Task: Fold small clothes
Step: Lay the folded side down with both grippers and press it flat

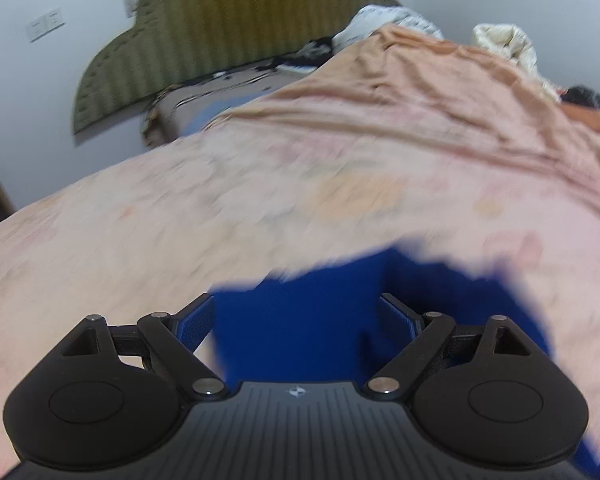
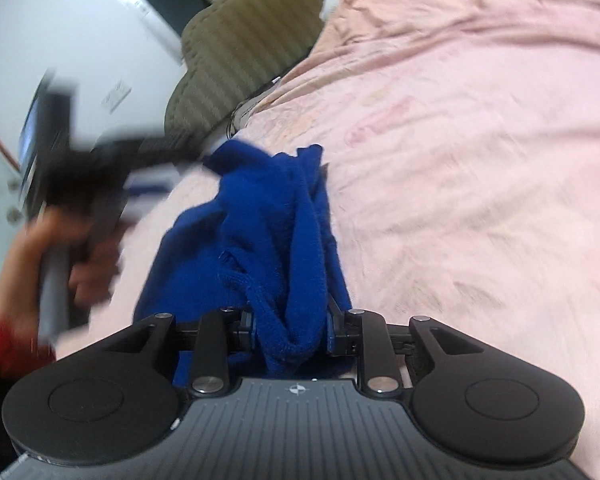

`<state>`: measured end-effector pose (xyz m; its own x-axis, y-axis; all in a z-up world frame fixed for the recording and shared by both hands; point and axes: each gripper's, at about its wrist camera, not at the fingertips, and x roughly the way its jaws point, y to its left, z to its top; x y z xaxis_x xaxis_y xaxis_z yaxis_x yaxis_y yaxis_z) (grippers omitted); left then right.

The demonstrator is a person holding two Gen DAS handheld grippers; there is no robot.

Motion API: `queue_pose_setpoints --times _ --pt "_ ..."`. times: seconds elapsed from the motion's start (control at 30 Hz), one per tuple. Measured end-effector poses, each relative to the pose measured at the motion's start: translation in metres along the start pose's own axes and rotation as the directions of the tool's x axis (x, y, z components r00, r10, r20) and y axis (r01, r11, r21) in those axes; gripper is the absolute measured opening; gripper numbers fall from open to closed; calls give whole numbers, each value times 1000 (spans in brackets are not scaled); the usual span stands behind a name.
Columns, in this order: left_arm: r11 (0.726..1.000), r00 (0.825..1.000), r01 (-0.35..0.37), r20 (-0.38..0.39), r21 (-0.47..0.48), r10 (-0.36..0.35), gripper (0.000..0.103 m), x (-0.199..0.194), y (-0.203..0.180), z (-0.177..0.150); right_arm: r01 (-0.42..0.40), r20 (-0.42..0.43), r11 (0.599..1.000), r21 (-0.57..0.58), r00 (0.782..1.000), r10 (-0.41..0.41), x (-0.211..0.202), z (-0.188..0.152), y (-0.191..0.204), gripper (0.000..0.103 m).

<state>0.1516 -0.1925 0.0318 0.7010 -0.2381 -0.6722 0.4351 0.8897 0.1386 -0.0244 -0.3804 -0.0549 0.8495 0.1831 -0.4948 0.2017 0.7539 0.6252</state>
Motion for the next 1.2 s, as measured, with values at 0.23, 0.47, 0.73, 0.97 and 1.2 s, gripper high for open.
queue_pose_setpoints --times 0.23,0.47,0.73,0.97,1.2 --pt "979 993 113 -13 -168 -117 92 -21 57 -54 -4 5 999 -32 1000 4 0 16 5 54" --pt "767 878 401 -28 -502 -477 92 19 101 -74 -124 -142 992 -37 983 117 36 65 -12 79" --pt "664 774 587 81 -464 -628 97 50 82 -62 -393 -333 919 9 866 373 111 105 -14 73" --pt "570 731 629 153 -529 -665 84 76 89 -56 -391 -368 920 -35 861 352 147 113 14 62" --pt "633 776 583 119 -509 -619 27 64 90 -64 -309 -309 950 34 901 304 141 100 15 29"
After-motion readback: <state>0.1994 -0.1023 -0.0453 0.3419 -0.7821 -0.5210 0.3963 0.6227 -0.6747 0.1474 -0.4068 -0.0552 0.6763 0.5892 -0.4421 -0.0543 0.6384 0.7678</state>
